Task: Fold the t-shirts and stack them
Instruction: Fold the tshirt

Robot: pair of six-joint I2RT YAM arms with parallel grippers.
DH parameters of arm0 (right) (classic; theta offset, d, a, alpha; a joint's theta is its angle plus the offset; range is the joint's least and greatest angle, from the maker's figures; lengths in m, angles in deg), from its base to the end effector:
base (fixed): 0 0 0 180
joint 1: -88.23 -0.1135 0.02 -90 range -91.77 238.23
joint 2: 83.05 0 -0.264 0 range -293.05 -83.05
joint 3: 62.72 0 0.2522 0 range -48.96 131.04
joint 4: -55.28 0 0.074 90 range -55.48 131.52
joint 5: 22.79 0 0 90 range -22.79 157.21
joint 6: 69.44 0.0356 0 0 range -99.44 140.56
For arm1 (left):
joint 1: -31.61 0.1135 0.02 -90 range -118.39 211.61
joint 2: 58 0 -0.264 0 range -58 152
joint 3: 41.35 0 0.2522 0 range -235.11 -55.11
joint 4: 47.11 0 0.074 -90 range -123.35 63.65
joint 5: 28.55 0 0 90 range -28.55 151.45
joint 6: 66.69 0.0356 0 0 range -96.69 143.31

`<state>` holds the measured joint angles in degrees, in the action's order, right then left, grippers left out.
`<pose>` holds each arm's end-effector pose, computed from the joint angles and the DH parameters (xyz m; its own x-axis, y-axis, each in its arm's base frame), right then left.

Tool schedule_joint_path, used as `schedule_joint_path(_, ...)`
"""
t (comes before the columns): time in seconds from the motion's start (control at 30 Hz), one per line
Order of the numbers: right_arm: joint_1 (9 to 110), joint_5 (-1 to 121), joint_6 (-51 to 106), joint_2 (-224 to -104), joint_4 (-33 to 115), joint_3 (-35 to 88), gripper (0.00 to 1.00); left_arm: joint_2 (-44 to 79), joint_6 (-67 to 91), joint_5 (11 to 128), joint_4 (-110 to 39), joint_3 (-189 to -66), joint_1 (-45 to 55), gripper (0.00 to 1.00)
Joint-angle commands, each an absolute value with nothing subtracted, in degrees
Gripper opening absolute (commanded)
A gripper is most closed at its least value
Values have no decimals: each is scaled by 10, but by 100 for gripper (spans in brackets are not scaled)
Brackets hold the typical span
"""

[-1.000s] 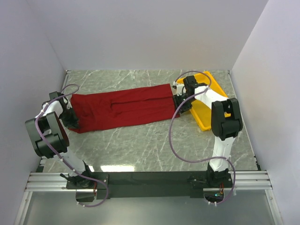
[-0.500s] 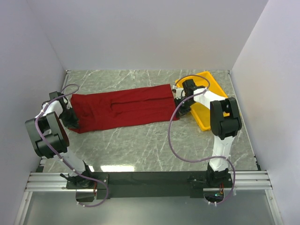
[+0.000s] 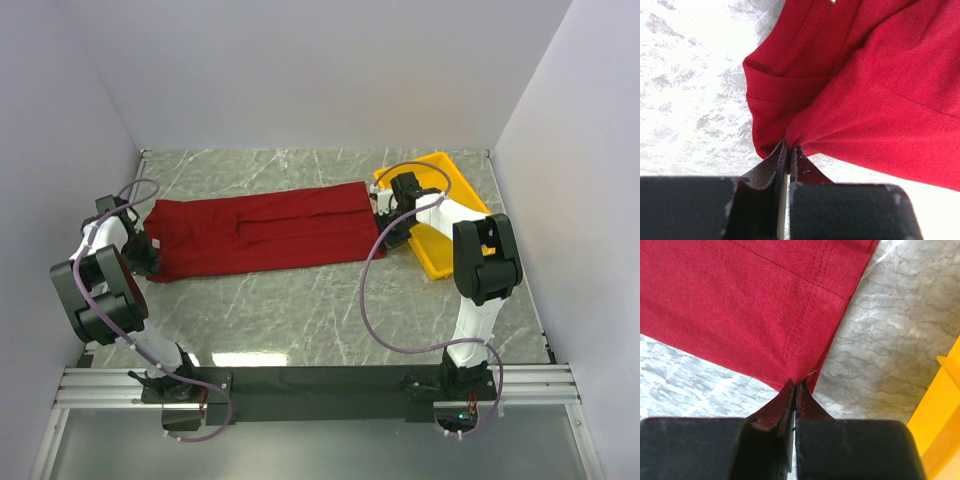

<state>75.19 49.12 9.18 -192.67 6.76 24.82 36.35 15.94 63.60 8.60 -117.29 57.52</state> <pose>0.3659 0.0961 0.1657 -0.8387 -0.3868 -0.3834 -0.4901 0.8430 0.2216 0.2788 0.1339 0.1917 -0.8032 -0.5327 -0.2667 -0.5349 0.8420 -0.0709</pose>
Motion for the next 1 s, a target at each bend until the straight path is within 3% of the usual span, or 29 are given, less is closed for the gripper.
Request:
schedule_joint_path(0.0,756,518,75,-1895,78,239,0,362,151,616,93,-1180,581,1)
schedule_joint_path(0.53,755,510,48,-1863,78,207,0,406,60,475,108,-1150,581,1)
schedule_joint_path(0.97,754,527,36,-1809,94,145,0,389,62,486,120,-1156,581,4)
